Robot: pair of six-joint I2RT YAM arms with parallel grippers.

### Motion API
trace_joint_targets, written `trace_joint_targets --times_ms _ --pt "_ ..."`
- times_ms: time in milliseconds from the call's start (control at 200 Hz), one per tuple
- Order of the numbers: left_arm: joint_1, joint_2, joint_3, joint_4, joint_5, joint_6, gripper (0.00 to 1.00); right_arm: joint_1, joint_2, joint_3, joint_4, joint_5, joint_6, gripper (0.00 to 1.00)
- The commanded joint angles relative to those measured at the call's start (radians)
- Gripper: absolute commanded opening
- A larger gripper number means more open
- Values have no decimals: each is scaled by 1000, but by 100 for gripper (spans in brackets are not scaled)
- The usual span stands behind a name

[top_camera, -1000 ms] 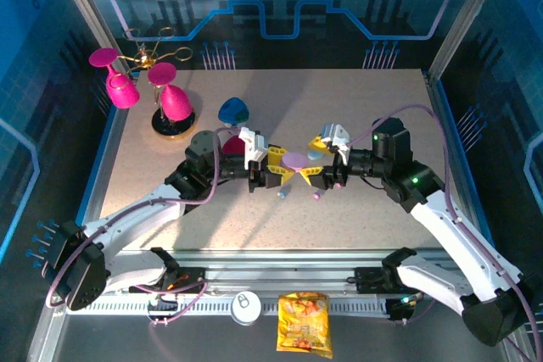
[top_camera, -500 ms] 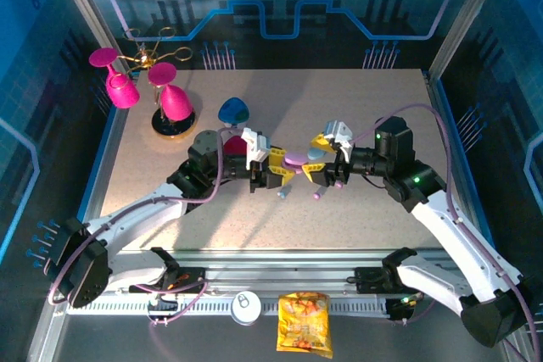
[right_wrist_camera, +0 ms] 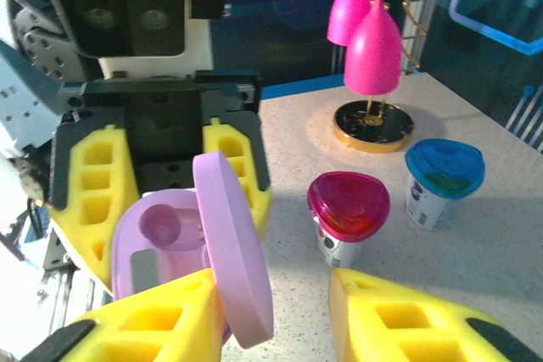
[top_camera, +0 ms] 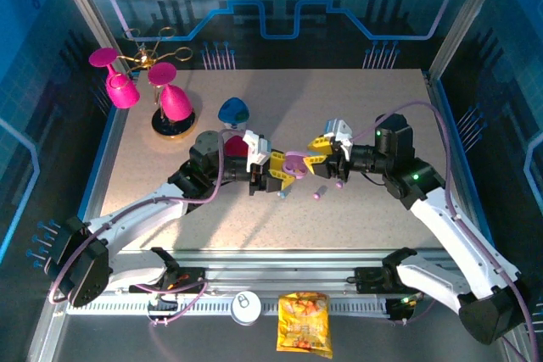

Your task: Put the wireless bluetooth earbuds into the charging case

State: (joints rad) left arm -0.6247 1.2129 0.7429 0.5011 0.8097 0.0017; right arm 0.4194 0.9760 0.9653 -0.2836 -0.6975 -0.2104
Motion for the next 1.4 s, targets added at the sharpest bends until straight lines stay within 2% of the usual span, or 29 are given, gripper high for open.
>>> trace_joint_targets --times_ms 0,170,345,440,650,860,1036,1396 --pt "-1 4 16 -4 38 14 22 -11 6 37 -24 -57 -26 18" --pt "-1 4 18 -1 39 11 23 -10 12 43 -35 -54 -34 0" --pt "-2 5 19 2 28 7 26 -5 3 47 -35 -29 -38 0" --pt "-2 8 18 8 24 4 34 5 -12 45 -29 12 -44 0" --pt "-2 16 14 36 16 -9 40 16 -40 31 -3 94 -45 0" --pt "-2 14 9 52 -1 -16 67 19 -49 24 4 134 -44 0" --pt "-1 11 8 52 -33 -29 84 26 -58 21 23 181 -38 0" --pt "-1 5 -1 45 -116 18 87 70 -33 39 3 220 -48 0"
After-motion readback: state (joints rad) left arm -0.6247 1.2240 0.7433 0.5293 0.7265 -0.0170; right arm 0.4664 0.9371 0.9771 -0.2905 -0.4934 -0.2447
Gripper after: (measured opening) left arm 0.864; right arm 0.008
